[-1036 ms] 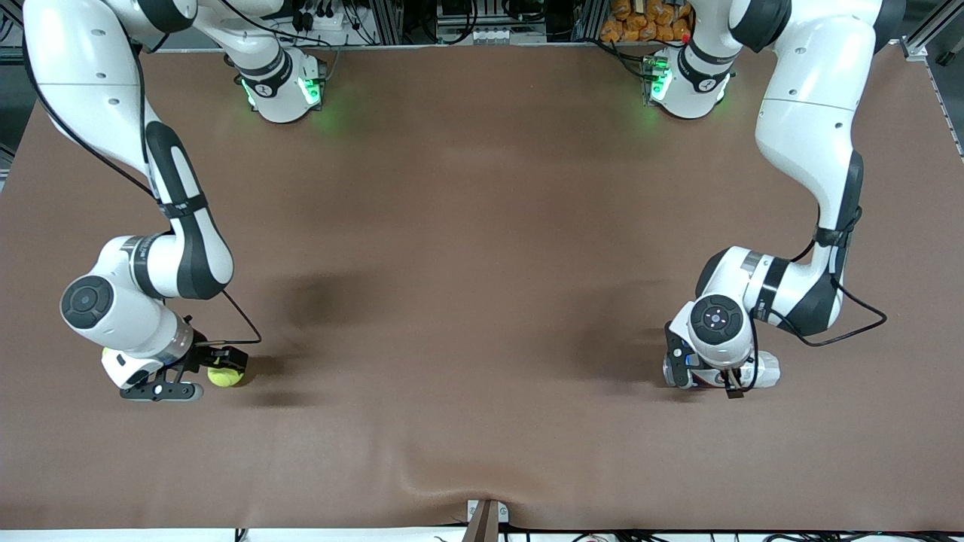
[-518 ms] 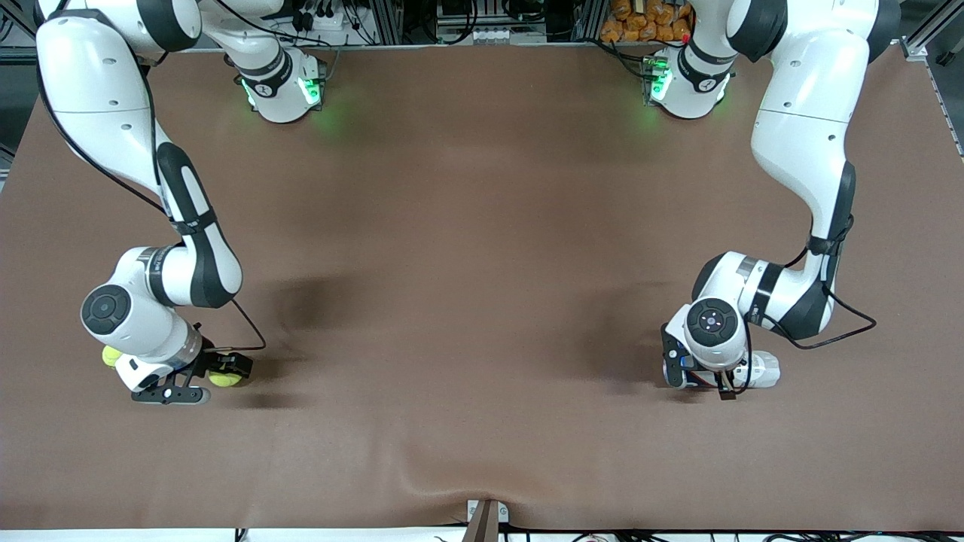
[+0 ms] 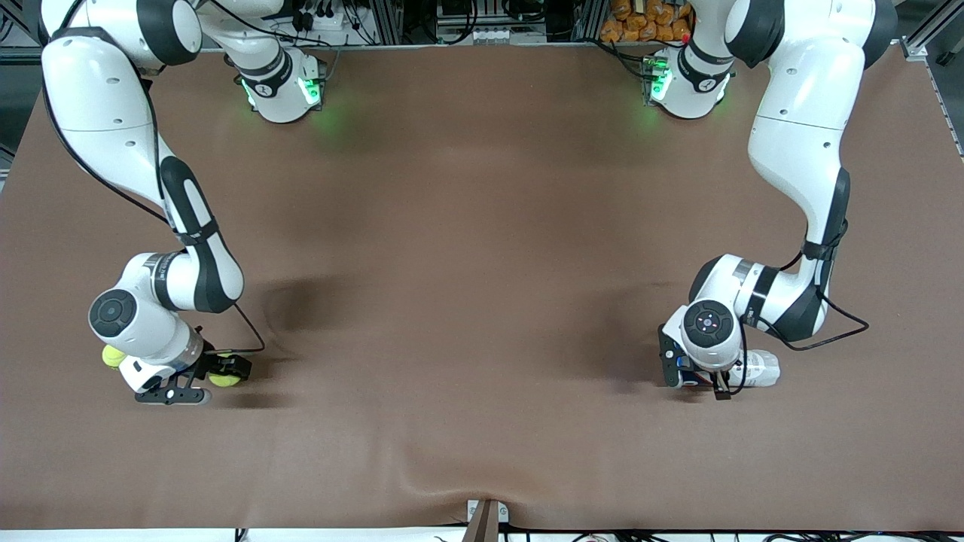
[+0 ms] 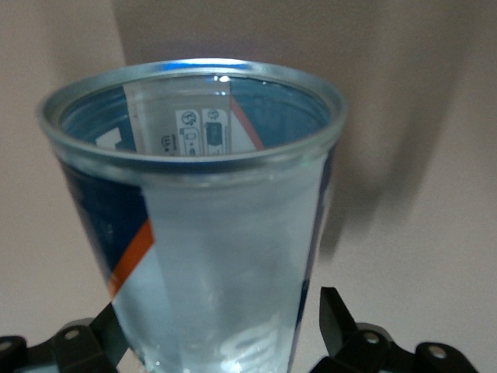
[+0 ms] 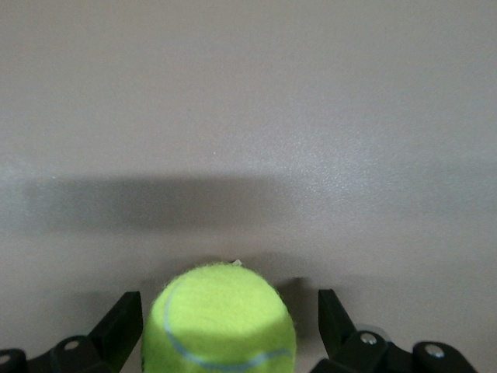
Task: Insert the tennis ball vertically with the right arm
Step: 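Grasp the tennis ball with the right gripper while the left gripper grasps the can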
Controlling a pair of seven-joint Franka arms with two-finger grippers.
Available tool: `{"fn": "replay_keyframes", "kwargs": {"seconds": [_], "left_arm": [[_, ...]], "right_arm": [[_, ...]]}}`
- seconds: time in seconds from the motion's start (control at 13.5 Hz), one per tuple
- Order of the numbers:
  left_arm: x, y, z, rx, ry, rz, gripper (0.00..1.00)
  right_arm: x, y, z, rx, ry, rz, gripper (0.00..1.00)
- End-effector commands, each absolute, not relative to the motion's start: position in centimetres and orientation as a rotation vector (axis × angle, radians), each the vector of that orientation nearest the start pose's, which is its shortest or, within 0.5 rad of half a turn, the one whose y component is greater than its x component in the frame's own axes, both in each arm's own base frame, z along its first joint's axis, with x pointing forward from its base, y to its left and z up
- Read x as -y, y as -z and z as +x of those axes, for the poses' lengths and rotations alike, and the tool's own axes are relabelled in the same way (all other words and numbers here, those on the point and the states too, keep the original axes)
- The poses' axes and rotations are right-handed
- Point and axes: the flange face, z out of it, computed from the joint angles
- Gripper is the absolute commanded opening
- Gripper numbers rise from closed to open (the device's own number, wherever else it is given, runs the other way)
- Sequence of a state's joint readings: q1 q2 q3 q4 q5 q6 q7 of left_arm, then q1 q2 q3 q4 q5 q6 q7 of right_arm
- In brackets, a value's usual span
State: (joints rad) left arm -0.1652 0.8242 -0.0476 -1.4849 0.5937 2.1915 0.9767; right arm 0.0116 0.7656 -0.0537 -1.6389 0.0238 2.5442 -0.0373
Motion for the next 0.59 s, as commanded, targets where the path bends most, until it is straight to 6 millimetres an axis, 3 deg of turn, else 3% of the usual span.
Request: {"fn": "replay_keyframes", "kwargs": {"seconds": [0.0,0.07,0.15,0.3,0.52], "left_arm": [[12.3,-17.6,70.1,-1.948,-0.355,-1.95,1.0],[12.3,-17.5,70.1,-1.947,-0.356,-1.952,0.93],[12.5,-17.5,70.1,-1.946,-0.353,-1.953,0.89],[12.6,-17.8,70.2,-1.943,-0.347,-1.959,0.86],[13.0,-18.3,70.2,-1.946,-0.333,-1.958,0.84]], "right_arm": [[2.4,-17.9,70.1,-0.017,0.231,-3.147,0.93],[2.3,-17.9,70.1,-0.017,0.228,-3.146,0.73],[2.2,-18.3,70.2,-0.02,0.228,-3.144,0.61],[2.0,-19.4,70.3,-0.02,0.235,-3.142,0.6],[2.1,-19.2,70.2,-0.025,0.221,-3.142,0.78]]}}
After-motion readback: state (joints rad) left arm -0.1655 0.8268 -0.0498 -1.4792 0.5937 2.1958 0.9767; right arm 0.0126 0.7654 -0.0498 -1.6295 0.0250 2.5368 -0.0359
